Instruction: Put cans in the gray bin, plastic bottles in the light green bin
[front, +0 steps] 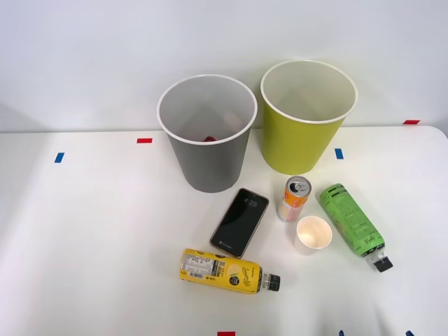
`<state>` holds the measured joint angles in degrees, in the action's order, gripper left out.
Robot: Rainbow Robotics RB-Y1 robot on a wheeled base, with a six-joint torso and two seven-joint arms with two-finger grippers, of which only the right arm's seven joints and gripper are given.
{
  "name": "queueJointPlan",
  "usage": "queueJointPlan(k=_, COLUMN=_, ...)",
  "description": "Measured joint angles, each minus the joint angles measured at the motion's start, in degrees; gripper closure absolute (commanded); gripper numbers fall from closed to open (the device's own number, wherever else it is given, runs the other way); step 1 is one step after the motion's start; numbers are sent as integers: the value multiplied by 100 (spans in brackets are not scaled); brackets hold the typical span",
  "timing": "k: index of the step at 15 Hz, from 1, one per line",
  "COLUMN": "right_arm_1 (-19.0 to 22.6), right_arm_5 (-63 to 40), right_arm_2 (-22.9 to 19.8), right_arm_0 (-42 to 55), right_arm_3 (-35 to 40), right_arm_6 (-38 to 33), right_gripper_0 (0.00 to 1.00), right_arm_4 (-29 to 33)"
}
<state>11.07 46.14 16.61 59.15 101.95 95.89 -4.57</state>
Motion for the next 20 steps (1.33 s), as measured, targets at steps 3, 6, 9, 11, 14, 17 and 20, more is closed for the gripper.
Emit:
queueJointPlan(k=3, right_arm_1=0, right_arm_5=0, right_arm_2=0, right_arm_0=0, right_arm_3=0, right_arm_6=0, right_gripper_0=0, right_arm_4=0)
queueJointPlan(k=6, right_arm_1=0, right_arm_5=0, right_arm_2=0, right_arm_0=0, right_arm_3=0, right_arm_6=0, right_gripper_0=0, right_arm_4=0)
queueJointPlan(k=9, right_arm_1=0, right_arm_5=0, right_arm_2=0, right_arm_0=0, right_arm_3=0, right_arm_6=0, right_gripper_0=0, right_arm_4=0)
queueJointPlan(k=11, right_arm_1=0, right_arm_5=0, right_arm_2=0, right_arm_0=0, right_arm_3=0, right_arm_6=0, right_gripper_0=0, right_arm_4=0)
queueJointPlan(k=14, right_arm_1=0, right_arm_5=0, right_arm_2=0, right_arm_0=0, right_arm_3=0, right_arm_6=0, right_gripper_0=0, right_arm_4=0)
queueJointPlan(k=17, right_arm_1=0, right_arm_5=0, right_arm_2=0, right_arm_0=0, right_arm_3=0, right_arm_6=0, right_gripper_0=0, right_arm_4=0)
queueJointPlan(k=20, right_arm_1=0, right_arm_5=0, right_arm_2=0, right_arm_0=0, right_arm_3=0, right_arm_6=0, right_gripper_0=0, right_arm_4=0)
